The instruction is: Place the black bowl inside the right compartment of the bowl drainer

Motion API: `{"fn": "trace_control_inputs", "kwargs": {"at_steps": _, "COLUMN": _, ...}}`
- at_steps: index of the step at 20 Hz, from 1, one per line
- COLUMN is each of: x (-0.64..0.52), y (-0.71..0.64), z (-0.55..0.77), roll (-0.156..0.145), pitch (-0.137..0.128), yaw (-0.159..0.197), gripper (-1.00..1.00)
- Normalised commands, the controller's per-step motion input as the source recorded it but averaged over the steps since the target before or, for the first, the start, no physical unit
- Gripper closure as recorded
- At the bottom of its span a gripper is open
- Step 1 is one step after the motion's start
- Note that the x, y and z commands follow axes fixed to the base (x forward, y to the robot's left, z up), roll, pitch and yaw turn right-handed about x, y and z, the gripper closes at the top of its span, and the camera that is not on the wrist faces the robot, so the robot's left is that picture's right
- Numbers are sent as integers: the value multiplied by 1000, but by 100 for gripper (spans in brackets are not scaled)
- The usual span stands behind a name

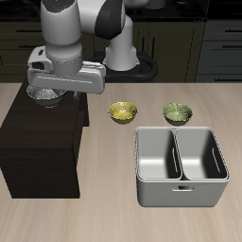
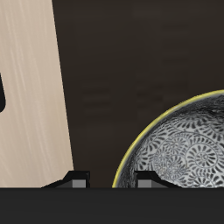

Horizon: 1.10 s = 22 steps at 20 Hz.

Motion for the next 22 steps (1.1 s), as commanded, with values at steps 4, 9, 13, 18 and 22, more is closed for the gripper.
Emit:
{"fn": "trace_control_inputs", "kwargs": {"at_steps": 4, "x": -99, "y": -2, "z": 70, "roll": 11, "pitch": -13, "yaw": 3, "gripper": 100}}
{"fn": "trace_control_inputs", "kwargs": {"at_steps": 9, "x": -22, "y": 79, "z": 83, "roll": 5, "pitch": -10, "yaw": 1, "gripper": 100}}
{"fn": "trace_control_inputs", "kwargs": {"at_steps": 13, "x": -69, "y": 274, "z": 208, "roll": 47, "pitch": -41, "yaw": 19, "gripper": 100}}
{"fn": "trace_control_inputs", "kwargs": {"at_steps": 18, "x": -81, "y": 287, "z": 230, "roll": 36, "pitch": -41, "yaw": 9, "gripper": 100}}
{"fn": "trace_control_inputs", "kwargs": {"at_steps": 22, "x": -60, "y": 225, "z": 242, "roll": 21, "pitch": -35, "yaw": -1, "gripper": 100}}
